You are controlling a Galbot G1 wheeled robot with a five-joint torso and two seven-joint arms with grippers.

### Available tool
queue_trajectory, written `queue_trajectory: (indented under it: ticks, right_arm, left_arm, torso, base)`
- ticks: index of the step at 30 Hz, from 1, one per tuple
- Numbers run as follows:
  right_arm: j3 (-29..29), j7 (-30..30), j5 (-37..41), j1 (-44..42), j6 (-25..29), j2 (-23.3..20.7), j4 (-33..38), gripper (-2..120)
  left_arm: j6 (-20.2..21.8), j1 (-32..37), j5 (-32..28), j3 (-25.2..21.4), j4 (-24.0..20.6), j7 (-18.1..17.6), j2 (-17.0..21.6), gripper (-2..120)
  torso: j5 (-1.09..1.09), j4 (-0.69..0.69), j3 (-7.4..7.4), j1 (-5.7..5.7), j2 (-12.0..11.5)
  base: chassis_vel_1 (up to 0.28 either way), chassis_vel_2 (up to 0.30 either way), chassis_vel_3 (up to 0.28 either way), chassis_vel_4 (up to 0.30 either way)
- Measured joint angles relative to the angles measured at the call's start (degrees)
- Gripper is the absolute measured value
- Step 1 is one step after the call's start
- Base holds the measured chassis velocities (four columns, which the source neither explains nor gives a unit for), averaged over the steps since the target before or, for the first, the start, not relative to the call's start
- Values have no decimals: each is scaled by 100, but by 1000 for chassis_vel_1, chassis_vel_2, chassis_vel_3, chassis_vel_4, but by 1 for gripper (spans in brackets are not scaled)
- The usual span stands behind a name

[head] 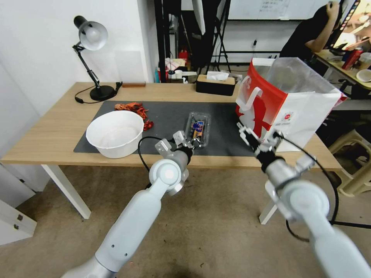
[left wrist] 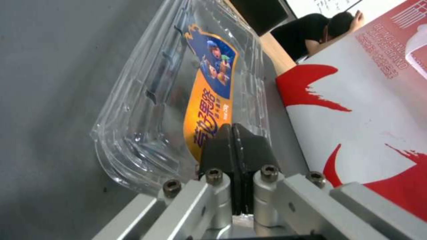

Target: Close the takeout container lid, then place the container into the takeout bag.

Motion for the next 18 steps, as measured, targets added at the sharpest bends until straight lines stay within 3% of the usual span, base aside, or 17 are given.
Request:
queue_trajectory:
  ticks: [8, 18]
  right_arm:
    - [-395, 1010, 545, 1001, -1018, 103, -675, 100]
    - [-947, 1538, 796, 1989, -1647, 250, -1440, 100]
  left_arm:
    - [-30, -4, 7, -15, 27, -5, 3, 0]
    - [-53, -6, 4, -44, 43, -19, 11, 0]
  torso:
    - [0, 0, 0, 0, 0]
    - [0, -1, 0, 0, 0]
  base:
    - [0, 0, 0, 0]
    - [0, 0, 0, 0]
